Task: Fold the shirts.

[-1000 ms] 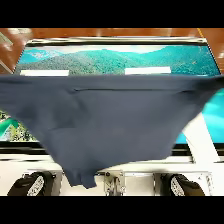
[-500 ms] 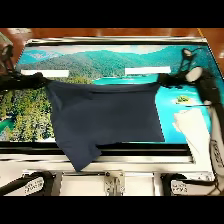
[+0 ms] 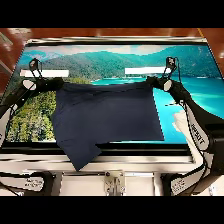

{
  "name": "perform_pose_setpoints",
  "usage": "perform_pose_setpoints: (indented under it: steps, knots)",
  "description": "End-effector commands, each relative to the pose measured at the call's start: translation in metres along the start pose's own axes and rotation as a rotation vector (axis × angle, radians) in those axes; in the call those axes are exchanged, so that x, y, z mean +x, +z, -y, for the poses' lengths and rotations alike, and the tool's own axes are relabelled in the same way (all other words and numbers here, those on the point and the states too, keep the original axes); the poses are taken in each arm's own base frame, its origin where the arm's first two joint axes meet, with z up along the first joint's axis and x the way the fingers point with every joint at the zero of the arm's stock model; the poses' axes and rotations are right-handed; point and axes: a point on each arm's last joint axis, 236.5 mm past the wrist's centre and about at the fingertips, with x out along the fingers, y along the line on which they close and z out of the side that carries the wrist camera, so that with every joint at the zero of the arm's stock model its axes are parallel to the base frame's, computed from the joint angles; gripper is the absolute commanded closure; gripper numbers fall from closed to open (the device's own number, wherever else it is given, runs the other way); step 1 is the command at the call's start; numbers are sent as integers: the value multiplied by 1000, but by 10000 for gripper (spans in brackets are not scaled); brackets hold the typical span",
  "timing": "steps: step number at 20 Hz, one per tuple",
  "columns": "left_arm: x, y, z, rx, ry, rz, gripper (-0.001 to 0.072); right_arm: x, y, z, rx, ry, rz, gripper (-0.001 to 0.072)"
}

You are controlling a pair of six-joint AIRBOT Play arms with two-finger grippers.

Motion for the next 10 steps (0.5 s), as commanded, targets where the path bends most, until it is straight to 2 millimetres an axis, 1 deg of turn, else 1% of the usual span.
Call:
perform_pose_setpoints:
  steps: [1,2,3,4,5,6,7,8,9,10]
  knots:
    - [12,-39,-3,3,-15,-138,665,5,-25,3,-9,-5,-89,645]
    - [6,-54,2,38,-43,-215,665,0,-30,6,-23,-11,-122,644]
    - [-6,-73,10,93,-92,-325,665,-7,-32,12,-59,-27,-155,644]
    - [-21,-91,16,142,-137,-439,665,-16,-35,17,-95,-44,-185,644]
    - [-37,-108,15,155,-146,-552,666,-25,-39,23,-113,-59,-229,645]
    - [-52,-122,10,135,-124,-649,666,-35,-48,27,-108,-66,-287,645]
    - [-62,-134,1,129,-83,-720,667,-44,-62,29,-100,-68,-359,645]
    - [-70,-144,-13,116,-18,-777,667,-52,-78,33,-104,-79,-435,645]
    - [-73,-150,-23,104,25,-805,666,-58,-93,36,-101,-90,-502,645]
    - [-75,-155,-28,102,44,-822,667,-60,-106,40,-95,-99,-554,645]
